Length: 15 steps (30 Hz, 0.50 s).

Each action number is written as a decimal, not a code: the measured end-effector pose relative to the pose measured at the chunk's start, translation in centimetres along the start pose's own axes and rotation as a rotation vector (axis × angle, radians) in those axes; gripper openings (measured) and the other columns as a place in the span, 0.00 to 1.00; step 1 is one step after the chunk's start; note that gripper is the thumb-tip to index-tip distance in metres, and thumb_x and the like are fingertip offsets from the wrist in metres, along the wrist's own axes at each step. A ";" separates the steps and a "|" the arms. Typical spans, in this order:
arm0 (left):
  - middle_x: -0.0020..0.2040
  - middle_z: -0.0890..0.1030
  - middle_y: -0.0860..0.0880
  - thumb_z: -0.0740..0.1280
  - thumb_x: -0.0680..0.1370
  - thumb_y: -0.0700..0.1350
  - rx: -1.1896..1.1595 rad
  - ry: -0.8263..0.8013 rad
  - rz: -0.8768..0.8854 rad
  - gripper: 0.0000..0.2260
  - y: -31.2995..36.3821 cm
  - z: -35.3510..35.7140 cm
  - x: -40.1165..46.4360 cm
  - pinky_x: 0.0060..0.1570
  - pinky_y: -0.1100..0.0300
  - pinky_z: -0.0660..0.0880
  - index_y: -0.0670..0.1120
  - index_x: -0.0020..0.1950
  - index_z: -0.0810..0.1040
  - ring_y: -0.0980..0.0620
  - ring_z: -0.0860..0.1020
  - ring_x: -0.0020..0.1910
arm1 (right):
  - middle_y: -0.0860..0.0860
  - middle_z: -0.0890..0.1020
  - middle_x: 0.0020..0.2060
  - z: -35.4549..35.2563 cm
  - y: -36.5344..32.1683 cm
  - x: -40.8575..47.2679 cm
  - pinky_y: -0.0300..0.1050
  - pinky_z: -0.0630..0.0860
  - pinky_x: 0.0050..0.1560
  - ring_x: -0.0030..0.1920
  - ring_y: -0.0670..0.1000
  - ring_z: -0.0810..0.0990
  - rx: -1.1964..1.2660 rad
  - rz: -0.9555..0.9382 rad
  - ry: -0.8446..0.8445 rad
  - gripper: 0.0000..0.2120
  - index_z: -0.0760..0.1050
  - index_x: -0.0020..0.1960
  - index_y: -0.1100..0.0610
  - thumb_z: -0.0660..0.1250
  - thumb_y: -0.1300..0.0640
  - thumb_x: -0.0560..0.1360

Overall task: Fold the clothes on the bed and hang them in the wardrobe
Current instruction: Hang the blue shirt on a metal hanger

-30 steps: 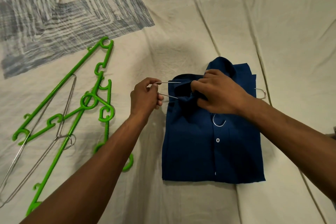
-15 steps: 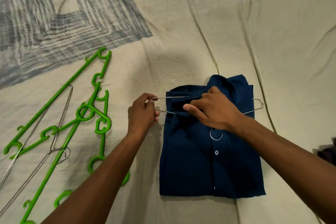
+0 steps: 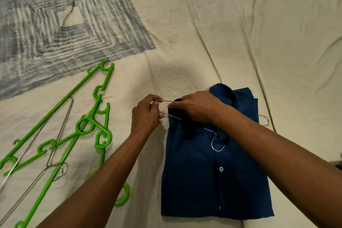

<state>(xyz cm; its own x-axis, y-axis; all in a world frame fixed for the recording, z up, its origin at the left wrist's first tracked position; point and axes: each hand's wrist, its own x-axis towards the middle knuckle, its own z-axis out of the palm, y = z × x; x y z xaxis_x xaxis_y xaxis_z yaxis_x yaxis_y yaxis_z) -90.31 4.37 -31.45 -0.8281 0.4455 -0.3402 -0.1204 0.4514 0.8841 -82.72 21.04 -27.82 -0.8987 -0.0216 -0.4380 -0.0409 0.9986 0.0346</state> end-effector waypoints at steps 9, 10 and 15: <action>0.34 0.82 0.43 0.60 0.83 0.41 -0.013 0.016 0.023 0.10 0.2 0.0 0.5 0.28 0.63 0.73 0.48 0.52 0.81 0.53 0.79 0.27 | 0.49 0.80 0.47 2.2 0.5 -3.5 0.50 0.74 0.39 0.39 0.57 0.78 0.189 0.028 0.220 0.09 0.75 0.54 0.52 0.61 0.61 0.77; 0.34 0.82 0.44 0.61 0.83 0.40 -0.014 0.015 0.028 0.10 0.3 0.0 0.5 0.28 0.64 0.73 0.48 0.52 0.81 0.53 0.79 0.27 | 0.48 0.79 0.46 2.5 0.6 -4.1 0.51 0.75 0.39 0.39 0.57 0.78 0.228 0.022 0.240 0.09 0.76 0.53 0.52 0.62 0.61 0.76; 0.34 0.82 0.44 0.61 0.82 0.40 -0.011 -0.012 0.044 0.09 0.3 -0.2 0.4 0.27 0.65 0.72 0.47 0.52 0.81 0.56 0.79 0.27 | 0.44 0.79 0.51 3.5 0.7 -5.5 0.51 0.75 0.49 0.42 0.54 0.77 0.344 0.099 0.284 0.18 0.66 0.67 0.46 0.65 0.55 0.79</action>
<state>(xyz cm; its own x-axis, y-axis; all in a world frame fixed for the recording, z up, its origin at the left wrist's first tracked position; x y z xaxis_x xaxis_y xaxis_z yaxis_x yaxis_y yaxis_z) -90.76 4.56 -31.23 -0.8264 0.4737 -0.3045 -0.0901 0.4225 0.9019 -76.32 21.99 -28.53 -0.9771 0.1101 -0.1821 0.1554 0.9537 -0.2574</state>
